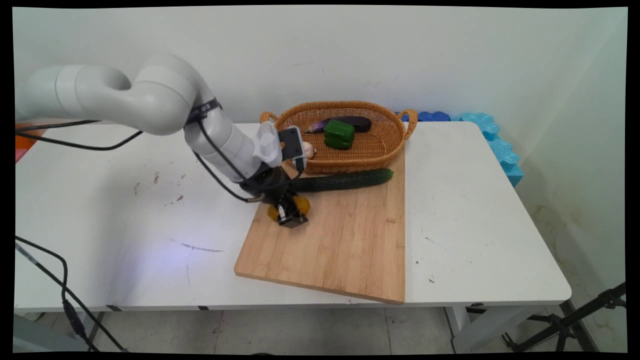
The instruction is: Place the picked object in the vegetable basket
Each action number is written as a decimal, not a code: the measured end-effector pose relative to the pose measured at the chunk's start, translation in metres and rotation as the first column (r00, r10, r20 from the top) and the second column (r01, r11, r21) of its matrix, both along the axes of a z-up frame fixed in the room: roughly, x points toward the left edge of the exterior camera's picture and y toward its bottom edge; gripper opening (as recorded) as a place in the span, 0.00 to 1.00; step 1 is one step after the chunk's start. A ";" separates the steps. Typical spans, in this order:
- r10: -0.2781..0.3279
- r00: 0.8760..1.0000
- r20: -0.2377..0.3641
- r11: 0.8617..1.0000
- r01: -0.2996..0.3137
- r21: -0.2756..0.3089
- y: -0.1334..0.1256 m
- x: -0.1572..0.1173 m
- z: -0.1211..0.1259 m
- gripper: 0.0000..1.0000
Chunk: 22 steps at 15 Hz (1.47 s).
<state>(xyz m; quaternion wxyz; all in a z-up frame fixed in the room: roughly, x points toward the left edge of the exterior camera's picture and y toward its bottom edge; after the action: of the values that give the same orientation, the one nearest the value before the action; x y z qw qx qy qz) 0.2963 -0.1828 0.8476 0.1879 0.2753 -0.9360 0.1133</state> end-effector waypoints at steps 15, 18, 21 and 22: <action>-0.020 0.999 -0.035 0.988 0.014 -0.156 -0.088 -0.009 0.070 0.00; -0.025 0.999 -0.030 0.985 0.019 -0.173 -0.105 -0.007 0.073 0.00; -0.030 0.999 -0.025 0.982 0.025 -0.187 -0.123 -0.005 0.072 0.00; -0.032 0.999 -0.024 0.982 0.026 -0.189 -0.127 -0.005 0.071 0.00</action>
<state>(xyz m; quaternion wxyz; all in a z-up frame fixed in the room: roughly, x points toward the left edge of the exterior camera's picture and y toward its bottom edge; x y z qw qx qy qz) 0.2915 -0.3099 0.9191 0.2272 0.2440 -0.9224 0.1952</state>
